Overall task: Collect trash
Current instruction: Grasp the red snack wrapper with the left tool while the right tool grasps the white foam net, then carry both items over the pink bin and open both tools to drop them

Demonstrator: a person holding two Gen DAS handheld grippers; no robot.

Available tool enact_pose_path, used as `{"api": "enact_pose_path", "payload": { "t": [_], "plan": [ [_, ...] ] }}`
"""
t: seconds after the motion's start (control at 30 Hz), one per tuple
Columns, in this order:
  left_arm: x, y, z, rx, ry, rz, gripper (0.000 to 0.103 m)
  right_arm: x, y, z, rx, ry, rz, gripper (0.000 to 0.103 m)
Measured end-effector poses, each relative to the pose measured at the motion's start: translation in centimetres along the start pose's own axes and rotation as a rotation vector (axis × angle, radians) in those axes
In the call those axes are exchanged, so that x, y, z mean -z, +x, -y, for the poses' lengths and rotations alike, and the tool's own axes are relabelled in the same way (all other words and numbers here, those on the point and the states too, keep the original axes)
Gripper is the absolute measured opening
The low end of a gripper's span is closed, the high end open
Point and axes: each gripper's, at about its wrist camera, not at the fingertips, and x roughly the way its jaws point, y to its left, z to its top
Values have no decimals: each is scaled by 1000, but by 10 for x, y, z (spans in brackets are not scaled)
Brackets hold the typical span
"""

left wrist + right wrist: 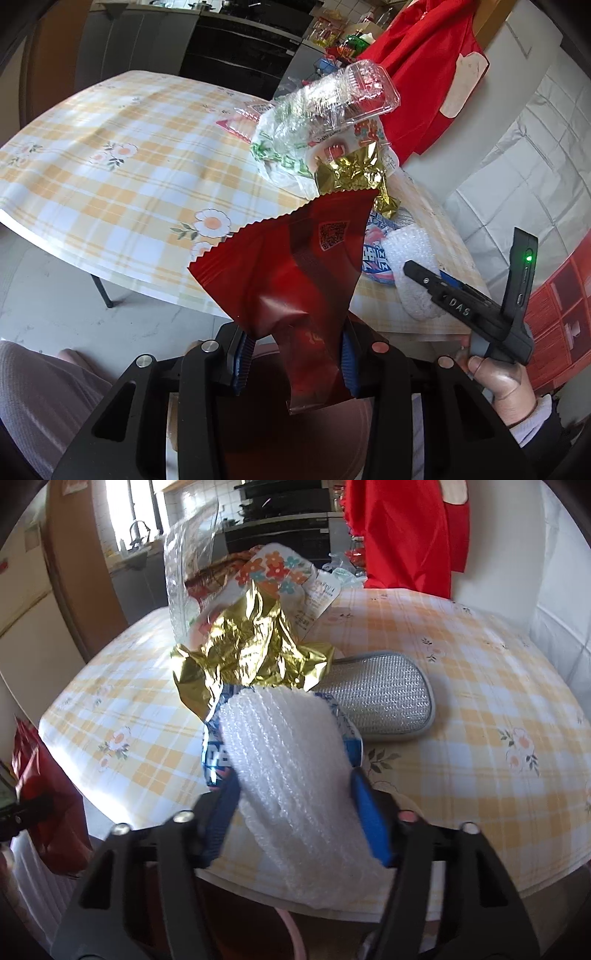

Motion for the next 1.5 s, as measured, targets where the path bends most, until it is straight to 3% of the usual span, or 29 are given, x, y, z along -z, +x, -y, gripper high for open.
{"api": "enact_pose_path", "payload": {
  "t": [0.07, 0.33, 0.5, 0.77, 1.03, 1.23, 1.4, 1.47, 1.5],
  "plan": [
    [3, -6, -4, -7, 1, 9, 39, 1, -9, -2, -8, 13, 22, 46],
    [15, -28, -10, -16, 2, 31, 39, 12, -66, -13, -50, 57, 172, 46],
    [23, -43, -10, -22, 8, 55, 39, 41, -98, -26, -81, 81, 233, 46],
    [35, -68, -3, -23, 18, 90, 39, 98, -114, -51, -100, 31, 203, 46],
    [36, -86, 11, -44, 83, 142, 40, 101, -131, -62, -146, -27, 251, 46],
    [38, -76, 12, -54, 92, 110, 40, 103, -124, -63, -186, -42, 228, 46],
    [39, -72, 11, -57, 89, 94, 41, 105, -125, -68, -195, -52, 229, 58],
    [39, -72, 13, -58, 94, 95, 41, 104, -127, -68, -188, -55, 242, 76],
    [39, -72, 13, -58, 98, 95, 41, 104, -130, -68, -185, -54, 254, 80]
  ]
}}
